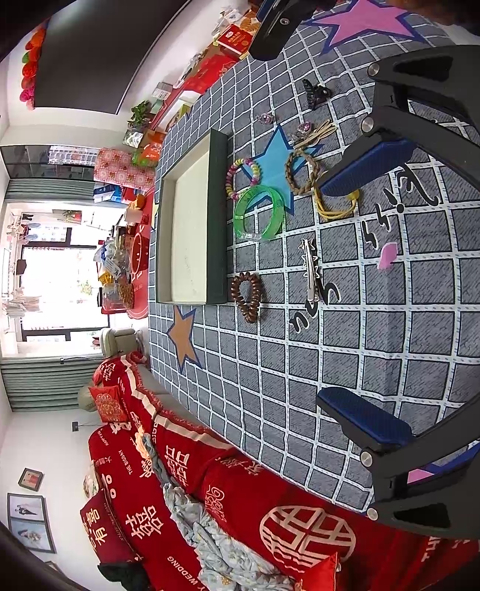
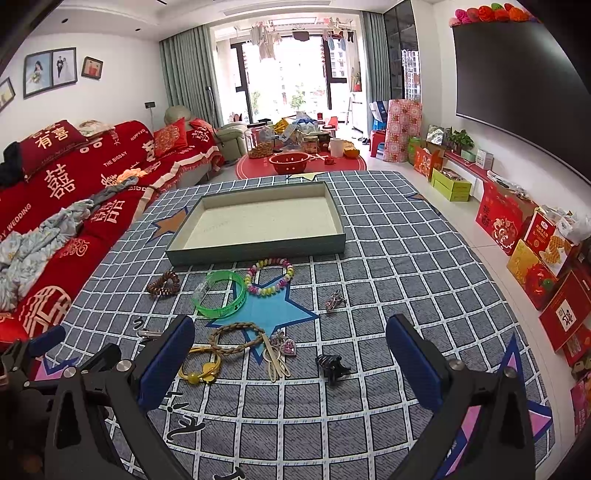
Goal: Organize jewelry
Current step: 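Grasp the brown bead bracelet with the left tool while the right grasps the pink-yellow beaded bracelet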
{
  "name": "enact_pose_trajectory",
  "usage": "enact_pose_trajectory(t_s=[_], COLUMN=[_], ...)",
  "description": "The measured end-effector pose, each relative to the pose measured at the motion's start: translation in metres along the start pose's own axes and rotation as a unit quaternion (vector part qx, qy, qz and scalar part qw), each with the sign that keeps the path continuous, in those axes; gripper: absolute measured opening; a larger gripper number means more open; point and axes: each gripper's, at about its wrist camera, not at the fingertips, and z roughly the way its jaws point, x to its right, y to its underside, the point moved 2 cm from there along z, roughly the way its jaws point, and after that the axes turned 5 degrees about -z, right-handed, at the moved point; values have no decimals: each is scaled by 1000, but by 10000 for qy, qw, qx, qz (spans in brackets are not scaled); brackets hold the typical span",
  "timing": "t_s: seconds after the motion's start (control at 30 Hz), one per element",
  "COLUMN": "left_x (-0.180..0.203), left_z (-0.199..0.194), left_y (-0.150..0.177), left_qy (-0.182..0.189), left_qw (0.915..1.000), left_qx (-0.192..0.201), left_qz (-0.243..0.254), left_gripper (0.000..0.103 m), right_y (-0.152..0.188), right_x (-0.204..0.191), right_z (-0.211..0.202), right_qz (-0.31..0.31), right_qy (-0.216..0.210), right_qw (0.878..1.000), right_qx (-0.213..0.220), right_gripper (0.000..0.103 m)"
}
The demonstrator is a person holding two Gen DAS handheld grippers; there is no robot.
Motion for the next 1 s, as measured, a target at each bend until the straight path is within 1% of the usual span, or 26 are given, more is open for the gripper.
enact_pose_trajectory(t_s=[0.17,0.4,0.5,0.63,0.7,0.8,0.9,1.0], left_x=[-5,-24,-30,-38,-41,-46,-48,-52], left_z=[10,50,69,95,109,127,141,152], left_y=[-3,-23,-37,-54,-60,-67,-72,-75], left_qy=[33,245,391,401,461,468,369,341], left_qw=[9999,9970,9954,9937,9915,9889,9881,9868], left_qx=[-157,-732,-850,-985,-1120,-1263,-1347,-1417], left_qz=[14,-113,-186,-355,-477,-633,-648,-708], left_gripper=[103,103,103,103,103,103,103,103], right_y=[5,0,-8,-21,-26,-32,-36,-38], right_x=[-2,19,29,40,42,38,31,29], right_z=[2,28,47,82,97,122,146,168], right_qz=[141,88,121,388,474,422,266,242], right_qy=[-102,43,-51,-265,-372,-386,-361,-349], right_qw=[9998,9987,9971,9919,9892,9862,9833,9800], right_qx=[-101,-496,-753,-1180,-1335,-1556,-1766,-1946], right_gripper=[103,103,103,103,103,103,103,103])
